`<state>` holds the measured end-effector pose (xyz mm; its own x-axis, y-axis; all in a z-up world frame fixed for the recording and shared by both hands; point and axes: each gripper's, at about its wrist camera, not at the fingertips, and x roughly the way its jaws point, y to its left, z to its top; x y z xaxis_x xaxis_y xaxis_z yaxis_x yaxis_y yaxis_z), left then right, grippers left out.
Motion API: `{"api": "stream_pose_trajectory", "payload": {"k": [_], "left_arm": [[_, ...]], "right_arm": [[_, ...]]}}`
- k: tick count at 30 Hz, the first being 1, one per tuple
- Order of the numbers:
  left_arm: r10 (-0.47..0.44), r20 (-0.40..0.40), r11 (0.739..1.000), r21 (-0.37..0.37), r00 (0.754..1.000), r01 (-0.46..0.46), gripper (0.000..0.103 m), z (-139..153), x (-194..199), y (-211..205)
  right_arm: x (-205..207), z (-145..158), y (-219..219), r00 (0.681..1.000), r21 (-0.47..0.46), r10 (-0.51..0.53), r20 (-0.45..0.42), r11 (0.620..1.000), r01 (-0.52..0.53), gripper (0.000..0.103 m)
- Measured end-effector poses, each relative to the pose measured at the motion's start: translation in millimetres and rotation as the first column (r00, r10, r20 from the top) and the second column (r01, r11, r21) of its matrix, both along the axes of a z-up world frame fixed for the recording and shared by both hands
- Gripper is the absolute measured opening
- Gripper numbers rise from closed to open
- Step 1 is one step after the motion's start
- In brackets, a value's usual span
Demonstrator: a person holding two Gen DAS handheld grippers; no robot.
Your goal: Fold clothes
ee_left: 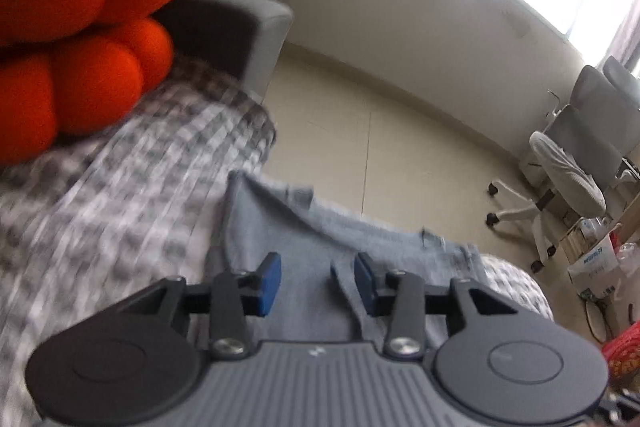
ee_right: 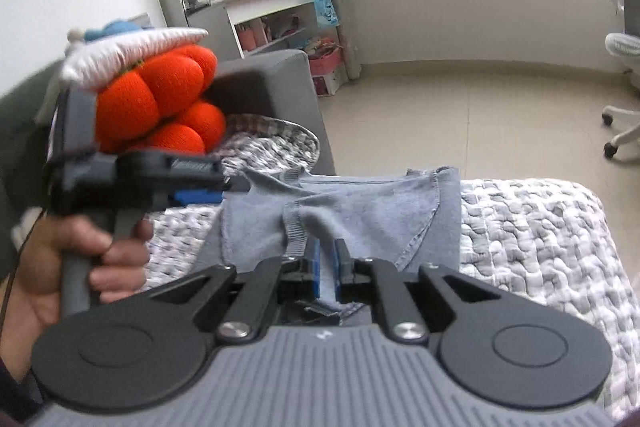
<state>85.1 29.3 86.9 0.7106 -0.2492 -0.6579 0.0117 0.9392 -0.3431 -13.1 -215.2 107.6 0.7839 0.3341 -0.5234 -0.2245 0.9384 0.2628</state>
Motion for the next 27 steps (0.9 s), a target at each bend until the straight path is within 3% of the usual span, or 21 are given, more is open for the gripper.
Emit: {"api": "stream_pose_trajectory", "payload": {"k": [3,11,13,14,16,21,27], "left_arm": [[-0.016,-0.065,1.0,-0.028,0.998,0.014,0.041,1,-24,1],[-0.067,-0.084,0.997,-0.032,0.994,0.064,0.041,-13,-63,7],[-0.072,-0.083,0.997,-0.026,0.994,0.07,0.041,-13,-67,9],[-0.079,-0.077,0.997,-0.027,0.994,0.077,0.041,-11,-70,9],[-0.09,-0.053,0.996,-0.026,0.995,0.089,0.041,-7,-75,11],[-0.085,-0.043,0.994,-0.077,0.995,0.081,0.041,-8,-77,9],[-0.102,-0.064,0.989,-0.113,0.993,0.094,0.041,-13,-74,-12]], "right_arm": [[-18,8,-2,1.0,0.009,-0.001,-0.002,1.0,0.001,0.013],[-80,17,4,0.996,0.117,0.023,-0.081,0.993,-0.013,0.014],[-107,17,6,0.995,0.145,0.013,-0.097,0.989,0.001,0.024],[-122,14,6,0.994,0.148,0.003,-0.106,0.989,0.013,0.037],[-159,3,10,0.991,0.102,-0.022,-0.131,0.994,0.036,0.038],[-226,-30,33,0.974,-0.173,-0.064,-0.216,0.985,0.026,0.038],[-238,-58,58,0.964,-0.419,-0.108,-0.244,0.908,-0.004,0.035]]}}
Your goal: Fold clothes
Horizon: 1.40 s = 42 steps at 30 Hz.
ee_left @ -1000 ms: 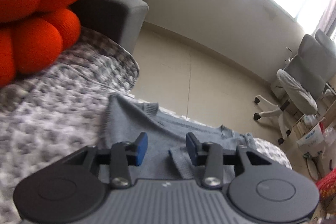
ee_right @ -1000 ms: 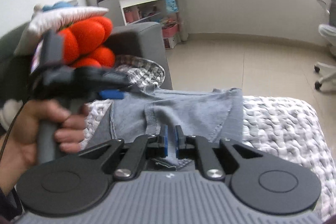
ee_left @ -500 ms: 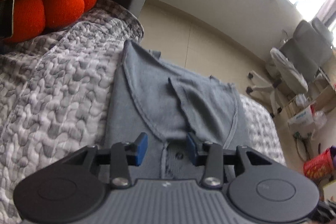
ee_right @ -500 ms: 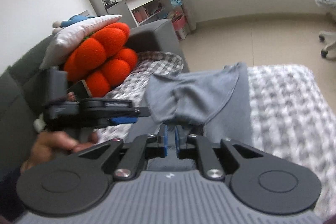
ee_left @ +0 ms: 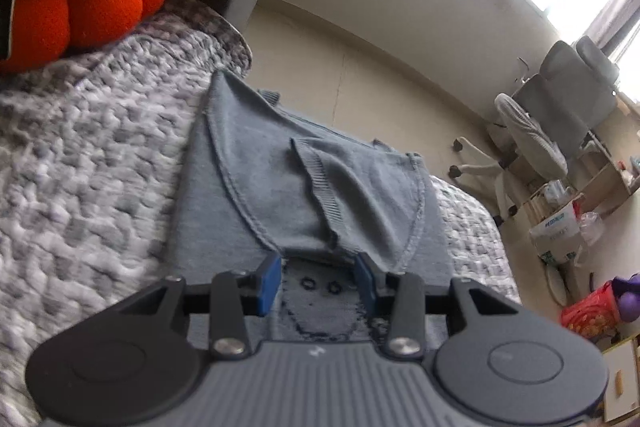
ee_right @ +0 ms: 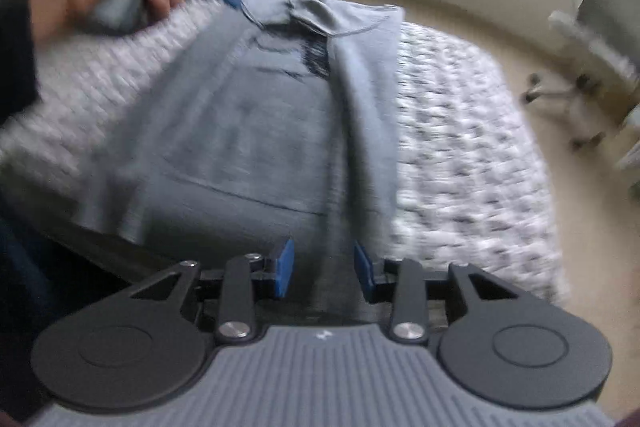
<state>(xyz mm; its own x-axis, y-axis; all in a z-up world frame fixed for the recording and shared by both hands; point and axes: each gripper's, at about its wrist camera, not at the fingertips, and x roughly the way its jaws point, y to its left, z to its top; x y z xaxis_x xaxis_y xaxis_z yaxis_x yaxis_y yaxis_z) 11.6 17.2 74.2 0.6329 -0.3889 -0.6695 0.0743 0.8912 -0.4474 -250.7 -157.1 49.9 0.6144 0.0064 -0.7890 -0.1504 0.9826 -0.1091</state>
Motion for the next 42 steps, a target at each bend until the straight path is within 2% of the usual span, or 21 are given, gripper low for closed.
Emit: {"api": "stream_pose_trajectory", "payload": {"k": [1,3,6,9,12,14,17,20,25,28,31,35,38,42], "left_arm": [[-0.006,-0.003,1.0,-0.012,1.0,0.006,0.041,0,0,-3],[-0.018,0.006,1.0,0.002,1.0,0.018,0.041,1,-1,-9],[-0.025,0.02,0.999,0.032,0.999,0.024,0.041,2,-2,-10],[-0.002,0.012,1.0,0.023,1.0,0.002,0.041,2,0,-2],[0.026,0.014,1.0,0.003,1.0,-0.026,0.042,5,3,9],[0.041,0.012,0.999,0.002,0.999,-0.041,0.042,5,5,13],[0.059,0.0,0.998,0.001,0.998,-0.059,0.042,3,7,18],[0.053,0.002,0.998,0.016,0.999,-0.053,0.044,2,8,18],[0.035,0.012,0.999,0.026,0.999,-0.036,0.051,2,9,14],[0.024,0.008,0.999,0.024,1.0,-0.025,0.053,0,10,11],[0.005,0.001,1.0,0.023,1.0,-0.005,0.054,-3,12,4],[0.012,-0.004,0.999,0.03,1.0,-0.012,0.055,-7,19,-3],[0.038,-0.017,0.999,-0.004,0.999,-0.038,0.055,-9,29,-2],[0.08,-0.028,0.996,-0.028,0.996,-0.081,0.055,-13,49,-1]], "right_arm": [[3,-7,3,1.0,-0.04,-0.005,-0.012,0.999,0.005,0.031],[8,-18,3,0.999,-0.064,-0.01,-0.045,0.998,0.007,0.012],[9,-18,3,0.999,-0.07,-0.012,-0.037,0.997,0.009,0.003],[1,-1,4,1.0,-0.036,-0.003,0.03,0.999,0.004,0.003],[-8,21,14,0.995,0.042,0.055,0.087,0.997,-0.059,0.003],[-7,17,24,0.991,0.038,0.116,0.072,0.992,-0.119,0.003],[1,-9,34,0.984,0.01,0.178,0.0,0.984,-0.178,0.003],[3,-23,36,0.98,0.003,0.198,-0.033,0.98,-0.198,0.004],[4,-9,33,0.968,0.06,0.251,-0.017,0.966,-0.25,0.007],[11,11,24,0.964,0.098,0.264,0.015,0.96,-0.264,0.013],[31,31,5,0.972,0.137,0.229,0.057,0.962,-0.235,0.013],[75,44,-19,0.988,0.141,0.138,0.076,0.979,-0.147,0.013],[121,53,-42,0.996,0.24,0.053,0.073,0.968,-0.069,0.013],[189,62,-75,0.997,0.392,-0.078,0.021,0.918,0.063,0.014]]}}
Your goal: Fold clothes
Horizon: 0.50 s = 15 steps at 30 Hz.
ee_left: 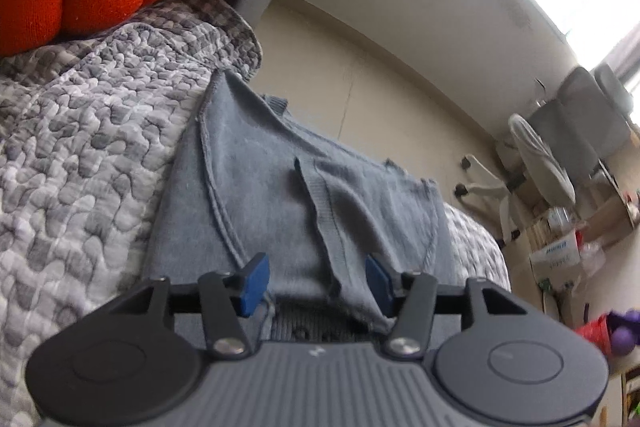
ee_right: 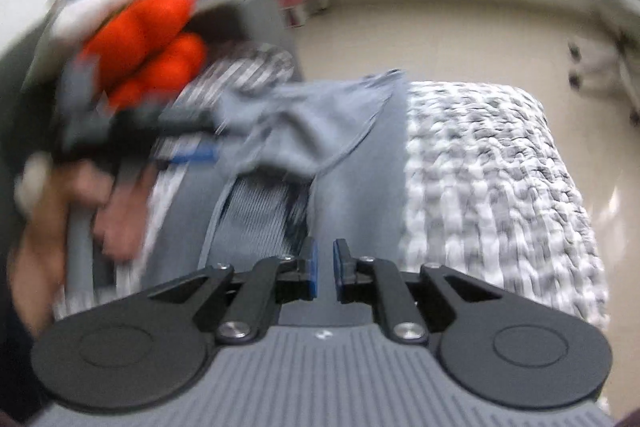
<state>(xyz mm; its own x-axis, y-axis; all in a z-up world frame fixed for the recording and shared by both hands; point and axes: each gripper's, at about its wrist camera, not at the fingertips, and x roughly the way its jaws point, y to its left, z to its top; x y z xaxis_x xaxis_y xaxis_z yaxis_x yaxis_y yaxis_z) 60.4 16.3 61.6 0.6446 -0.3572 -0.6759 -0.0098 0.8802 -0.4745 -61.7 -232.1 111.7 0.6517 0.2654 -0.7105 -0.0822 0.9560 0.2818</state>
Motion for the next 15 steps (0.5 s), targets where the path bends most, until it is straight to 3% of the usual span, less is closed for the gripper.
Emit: {"api": "stream_pose_trajectory", "payload": {"k": [5,8,14,15], "left_arm": [[0.01,0.0,1.0,0.026,1.0,-0.01,0.055,-7,27,-8],[-0.002,0.007,0.997,0.072,1.0,0.002,0.055,-12,46,-15],[-0.037,0.038,0.989,0.147,0.999,0.031,0.052,-16,76,-34],[-0.051,0.05,0.985,0.169,0.997,0.042,0.044,-16,78,-38]], "right_arm": [[50,-11,-24,0.998,0.123,-0.061,0.003,0.991,0.06,0.016],[62,-33,-36,0.994,0.208,-0.093,-0.059,0.973,0.103,0.016],[77,-53,-45,0.989,0.222,-0.123,-0.087,0.965,0.139,0.016],[78,-53,-44,0.99,0.223,-0.119,-0.081,0.965,0.134,0.016]]}}
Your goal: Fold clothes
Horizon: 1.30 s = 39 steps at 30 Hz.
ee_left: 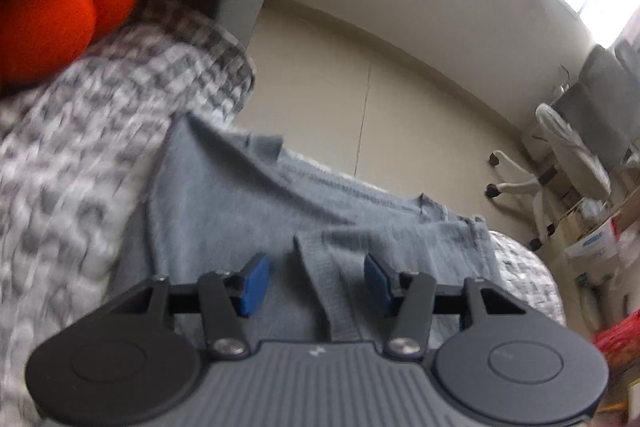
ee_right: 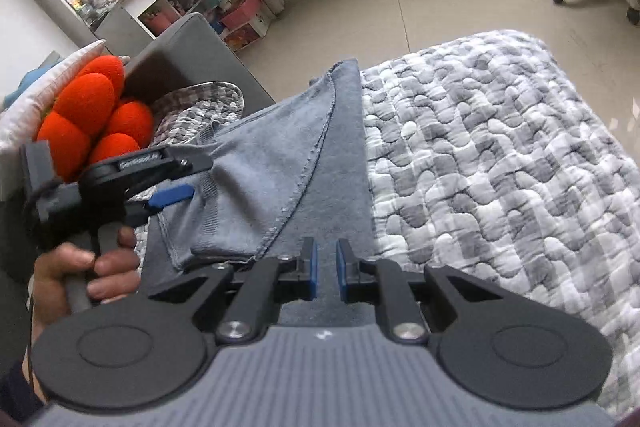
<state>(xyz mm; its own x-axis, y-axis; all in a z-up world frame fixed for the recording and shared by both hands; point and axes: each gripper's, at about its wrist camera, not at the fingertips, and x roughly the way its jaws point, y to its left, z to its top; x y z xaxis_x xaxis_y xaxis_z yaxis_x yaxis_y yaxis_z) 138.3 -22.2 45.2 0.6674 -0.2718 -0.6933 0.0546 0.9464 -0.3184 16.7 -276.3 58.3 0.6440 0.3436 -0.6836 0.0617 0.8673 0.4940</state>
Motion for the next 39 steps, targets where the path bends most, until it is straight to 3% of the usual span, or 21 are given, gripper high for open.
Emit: {"api": "stream_pose_trajectory", "payload": {"k": [1,3,4,6,11,17,20,23,26,27,28,29,34,39], "left_arm": [[-0.018,0.013,1.0,0.023,1.0,0.017,0.027,0,1,-5],[-0.052,0.02,0.998,0.048,0.998,0.051,0.009,-1,1,-11],[-0.061,0.024,0.997,0.056,0.998,0.059,0.005,-2,1,-13],[-0.059,0.042,0.996,0.066,0.997,0.056,0.004,1,0,-15],[-0.003,0.087,1.0,0.008,0.996,0.002,0.003,20,-2,-2],[0.011,0.083,0.998,0.065,0.997,-0.016,0.004,17,9,-6],[-0.009,0.055,0.99,0.139,0.998,0.002,0.004,4,16,-15],[-0.01,0.055,0.992,0.128,0.998,0.003,0.004,1,17,-11],[-0.003,0.044,0.994,0.11,0.999,-0.002,0.01,4,14,-5],[0.004,0.042,0.994,0.105,0.999,-0.008,0.024,7,11,-1],[0.012,0.044,0.995,0.101,0.999,-0.016,0.044,13,7,3],[0.019,0.046,0.995,0.098,0.999,-0.024,0.051,18,3,7],[-0.002,0.053,0.995,0.105,0.999,-0.003,0.053,52,-46,25],[-0.084,0.009,0.986,0.143,0.996,0.082,0.053,67,-128,42]], "right_arm": [[1,0,1,1.0,-0.002,0.006,0.007,1.0,-0.006,0.016],[1,0,6,0.999,-0.021,0.03,0.025,0.999,-0.029,0.016],[1,0,8,0.999,-0.033,0.04,0.031,0.999,-0.039,0.016],[3,-2,13,0.998,-0.053,0.057,0.037,0.997,-0.055,0.016],[6,-7,23,0.995,-0.087,0.091,0.047,0.992,-0.087,0.016],[9,-13,30,0.993,-0.123,0.1,0.058,0.988,-0.093,0.016],[12,-18,34,0.994,-0.169,0.096,0.045,0.982,-0.087,0.016],[13,-20,34,0.995,-0.193,0.088,0.038,0.978,-0.079,0.014],[11,-13,35,0.995,-0.209,0.089,0.053,0.975,-0.076,0.015],[8,-10,37,0.994,-0.209,0.097,0.06,0.974,-0.082,0.016],[5,-7,38,0.992,-0.211,0.107,0.066,0.973,-0.091,0.016],[3,-4,40,0.99,-0.213,0.118,0.072,0.972,-0.1,0.016],[-13,5,54,0.979,-0.236,0.188,0.077,0.958,-0.165,0.016],[-36,7,72,0.957,-0.248,0.283,0.057,0.933,-0.261,0.016]]}}
